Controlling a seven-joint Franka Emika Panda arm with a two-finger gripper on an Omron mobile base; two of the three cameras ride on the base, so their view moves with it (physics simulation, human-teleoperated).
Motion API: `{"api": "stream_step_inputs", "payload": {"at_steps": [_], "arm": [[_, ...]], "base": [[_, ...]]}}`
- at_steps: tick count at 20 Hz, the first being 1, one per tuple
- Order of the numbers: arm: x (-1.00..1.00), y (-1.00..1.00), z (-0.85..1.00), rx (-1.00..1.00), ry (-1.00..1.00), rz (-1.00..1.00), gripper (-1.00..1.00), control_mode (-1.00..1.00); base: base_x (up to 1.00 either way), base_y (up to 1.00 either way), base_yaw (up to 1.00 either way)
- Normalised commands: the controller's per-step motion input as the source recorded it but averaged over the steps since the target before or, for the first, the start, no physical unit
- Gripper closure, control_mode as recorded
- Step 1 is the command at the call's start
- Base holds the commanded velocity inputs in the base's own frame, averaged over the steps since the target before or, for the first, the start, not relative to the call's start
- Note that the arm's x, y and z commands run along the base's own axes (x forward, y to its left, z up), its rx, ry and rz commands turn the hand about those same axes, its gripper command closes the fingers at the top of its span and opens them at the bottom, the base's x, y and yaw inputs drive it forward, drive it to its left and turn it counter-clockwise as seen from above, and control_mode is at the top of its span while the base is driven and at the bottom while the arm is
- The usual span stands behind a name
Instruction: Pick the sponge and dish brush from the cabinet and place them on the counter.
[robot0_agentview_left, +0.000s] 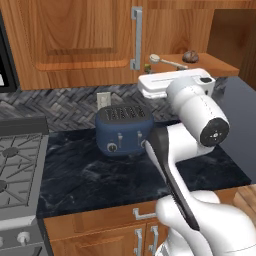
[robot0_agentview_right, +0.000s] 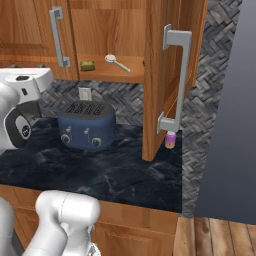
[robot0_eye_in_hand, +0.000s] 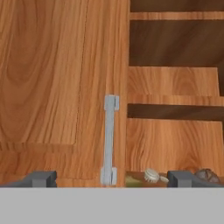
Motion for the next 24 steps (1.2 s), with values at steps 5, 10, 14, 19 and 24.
{"api": "stream_step_inputs", "payload": {"at_steps": [5, 10, 14, 19, 24], "arm": [[0.16, 0.12, 0.00, -0.01, -0.01, -0.07, -1.00, -1.00], [0.09, 0.00, 0.00, 0.00, -0.11, -0.01, -1.00, -1.00], [0.10, 0.02, 0.00, 0.00, -0.14, 0.00, -1.00, -1.00], [0.17, 0.00, 0.01, 0.00, -0.05, 0.00, -1.00, -1.00], [0.15, 0.00, 0.05, 0.00, -0.01, 0.00, -1.00, -1.00]], "base": [[0.00, 0.00, 0.00], [0.00, 0.00, 0.00], [0.00, 0.00, 0.00], [0.00, 0.00, 0.00], [0.00, 0.00, 0.00]]}}
